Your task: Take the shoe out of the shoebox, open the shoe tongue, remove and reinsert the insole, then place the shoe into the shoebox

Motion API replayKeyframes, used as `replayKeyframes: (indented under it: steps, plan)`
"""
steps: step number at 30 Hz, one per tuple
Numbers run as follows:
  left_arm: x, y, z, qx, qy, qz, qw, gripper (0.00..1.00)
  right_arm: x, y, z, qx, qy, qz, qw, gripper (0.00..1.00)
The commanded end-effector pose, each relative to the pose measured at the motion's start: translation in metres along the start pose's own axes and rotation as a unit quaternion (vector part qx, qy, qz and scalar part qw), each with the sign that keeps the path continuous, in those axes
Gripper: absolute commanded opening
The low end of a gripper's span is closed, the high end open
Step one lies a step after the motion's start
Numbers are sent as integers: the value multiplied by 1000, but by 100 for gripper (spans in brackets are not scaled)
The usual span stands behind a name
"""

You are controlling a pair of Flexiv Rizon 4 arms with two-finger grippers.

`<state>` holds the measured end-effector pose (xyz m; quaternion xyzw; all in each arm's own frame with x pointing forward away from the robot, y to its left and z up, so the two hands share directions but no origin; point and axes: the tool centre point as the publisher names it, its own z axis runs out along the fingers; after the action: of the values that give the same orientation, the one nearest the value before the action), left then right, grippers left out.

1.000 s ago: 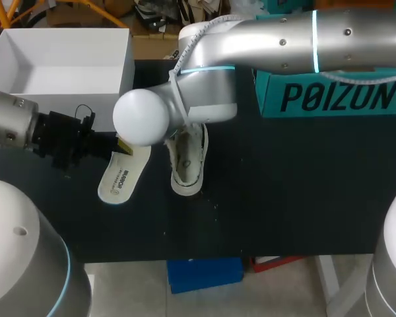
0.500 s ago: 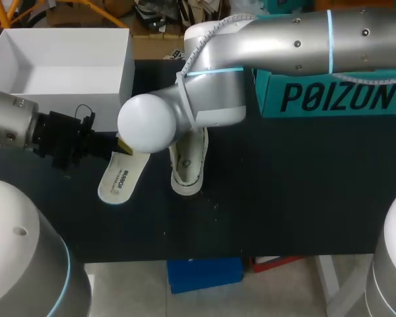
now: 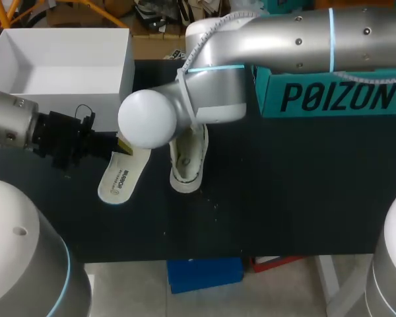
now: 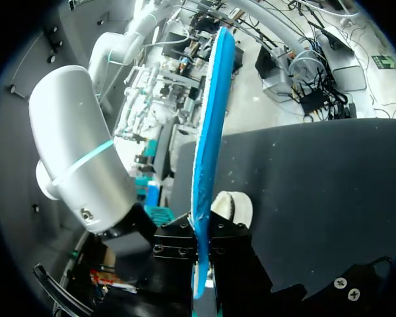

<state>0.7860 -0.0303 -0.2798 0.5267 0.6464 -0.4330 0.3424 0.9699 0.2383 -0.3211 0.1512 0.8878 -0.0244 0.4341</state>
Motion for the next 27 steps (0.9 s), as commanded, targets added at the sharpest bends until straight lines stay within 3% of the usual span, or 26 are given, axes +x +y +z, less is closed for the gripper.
replayKeyframes:
  steps: [1, 11, 27]
  plan:
    - [0, -1, -1, 0, 2, 0, 1000, 0, -7, 3, 0, 1, 0, -5, 1000, 0]
    - [0, -1, -1, 0, 2, 0, 1000, 0, -16, 12, 4, -2, -2, -17, 1000, 0]
    - [0, -1, -1, 0, 2, 0, 1000, 0, -4, 30, 17, -17, 15, -39, 999, 0]
